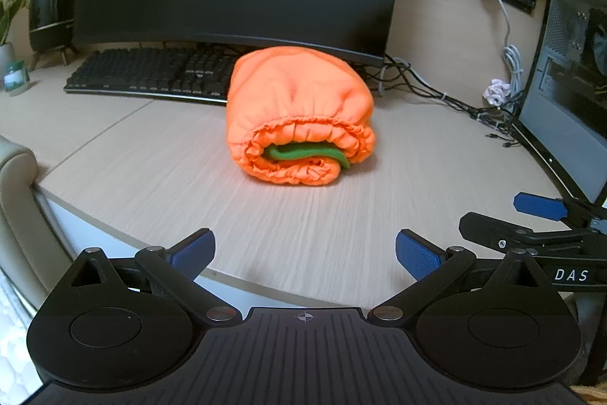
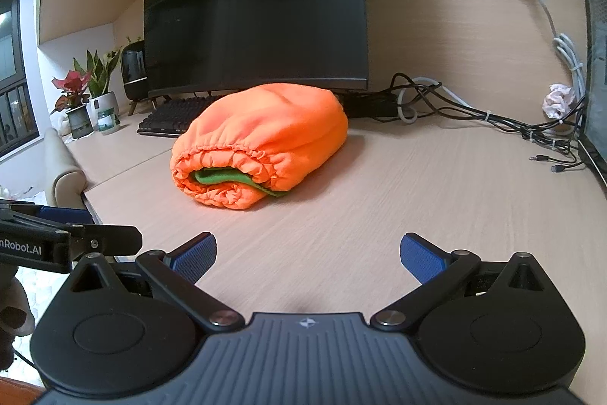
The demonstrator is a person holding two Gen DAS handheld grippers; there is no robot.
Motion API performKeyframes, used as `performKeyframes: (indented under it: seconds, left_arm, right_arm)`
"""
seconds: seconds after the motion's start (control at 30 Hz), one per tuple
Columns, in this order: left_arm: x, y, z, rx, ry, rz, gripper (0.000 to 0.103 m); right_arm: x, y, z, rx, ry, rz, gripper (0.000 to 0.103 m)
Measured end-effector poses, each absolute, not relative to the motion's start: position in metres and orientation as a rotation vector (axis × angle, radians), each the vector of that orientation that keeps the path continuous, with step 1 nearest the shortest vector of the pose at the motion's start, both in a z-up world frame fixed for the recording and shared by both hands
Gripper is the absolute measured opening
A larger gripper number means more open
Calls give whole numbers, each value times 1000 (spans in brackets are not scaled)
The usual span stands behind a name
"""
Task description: Fold clothes
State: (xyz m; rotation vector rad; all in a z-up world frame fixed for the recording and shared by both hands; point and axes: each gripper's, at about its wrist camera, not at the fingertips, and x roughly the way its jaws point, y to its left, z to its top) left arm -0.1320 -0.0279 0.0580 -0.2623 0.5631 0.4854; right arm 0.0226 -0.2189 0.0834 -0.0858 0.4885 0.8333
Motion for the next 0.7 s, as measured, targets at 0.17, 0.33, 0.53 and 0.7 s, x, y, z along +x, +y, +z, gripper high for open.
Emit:
performKeyframes:
  seconds: [0.17,0.33,0.53,0.7]
  left_arm:
    - [-130,-28,57,-265,563,485,103]
    - [-128,-27,56,-268,567,491,103]
    - [-126,-26,54,-275,582,502,103]
    - [-126,-22,52,-284,588,514,103]
  right_arm:
    - [25,-219,83,-89,490,831,103]
    - [28,-218,82,-90,496,831,103]
    - [31,-217,80,-85,510,831,103]
    - [31,-217,78,-87,520,834,103]
